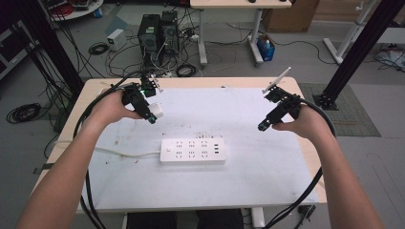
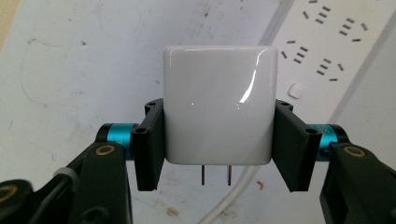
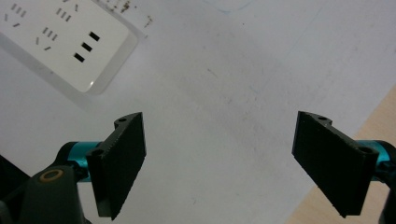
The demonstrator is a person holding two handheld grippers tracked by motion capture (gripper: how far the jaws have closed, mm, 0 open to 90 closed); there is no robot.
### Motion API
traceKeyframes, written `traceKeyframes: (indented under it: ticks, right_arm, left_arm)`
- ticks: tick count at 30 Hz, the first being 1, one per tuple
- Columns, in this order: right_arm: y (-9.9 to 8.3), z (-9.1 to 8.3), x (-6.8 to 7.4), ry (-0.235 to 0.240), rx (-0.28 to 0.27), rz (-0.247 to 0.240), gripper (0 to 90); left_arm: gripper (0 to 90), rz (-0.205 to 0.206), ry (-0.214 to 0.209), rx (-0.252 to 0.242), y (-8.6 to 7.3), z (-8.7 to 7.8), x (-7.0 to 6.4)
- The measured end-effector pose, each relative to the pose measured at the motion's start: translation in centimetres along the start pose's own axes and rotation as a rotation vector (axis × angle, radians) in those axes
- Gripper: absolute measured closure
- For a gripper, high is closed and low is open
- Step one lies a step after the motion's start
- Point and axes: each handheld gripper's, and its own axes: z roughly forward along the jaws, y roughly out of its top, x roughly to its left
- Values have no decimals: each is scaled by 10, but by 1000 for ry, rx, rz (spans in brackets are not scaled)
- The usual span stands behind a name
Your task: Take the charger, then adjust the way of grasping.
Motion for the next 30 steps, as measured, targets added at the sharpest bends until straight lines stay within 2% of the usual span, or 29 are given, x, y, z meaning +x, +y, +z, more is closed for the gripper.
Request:
traceKeyframes:
  ticks: [2, 3, 5, 8, 11, 15, 19, 22, 23, 24, 25, 27, 28, 29, 30]
  right_arm:
    - [0, -4, 0, 10, 1, 9, 169]
    - [-1, -8, 0, -4, -4, 10, 169]
    - [-1, -10, 0, 0, -6, 16, 170]
    - [-2, -17, 2, 35, -24, 37, 170]
    - [-1, -19, 5, 54, -27, 64, 170]
    - [3, -16, 11, 80, -17, 85, 171]
    - [11, -17, 21, 165, -52, 125, 176]
    - [18, -18, 32, 243, -79, 142, 235]
    - [18, -18, 32, 243, -79, 142, 235]
    - [21, -18, 35, 271, -92, 145, 234]
    - [27, -19, 41, 315, -114, 160, 238]
    - [32, -19, 46, 368, -125, 188, 239]
    - [32, -19, 46, 368, -125, 188, 239]
    - [34, -19, 48, 396, -135, 209, 239]
    - [39, -19, 53, 431, -148, 239, 251]
  left_arm:
    - [425, 8, 9, 3, 1, -5, -3]
    - [425, 12, 15, -8, 0, -8, -6]
    - [426, 16, 15, -13, 0, -11, -8]
    - [425, 40, 14, -48, -1, -15, -16]
    - [425, 71, 21, -111, -2, -16, -26]
    - [426, 104, -11, -205, 1, -13, -39]
    - [426, 127, -20, -293, 8, -6, -55]
    - [426, 174, -31, -345, 15, -2, -66]
    - [426, 174, -31, -345, 15, -2, -66]
    - [426, 194, -27, -382, 19, 1, -73]
    - [426, 197, -27, -396, 20, 2, -76]
    - [426, 217, -28, -430, 23, 3, -81]
    - [426, 217, -28, -430, 23, 3, -81]
    - [426, 211, -43, -477, 26, 5, -86]
    - [426, 215, -46, -500, 28, 6, -88]
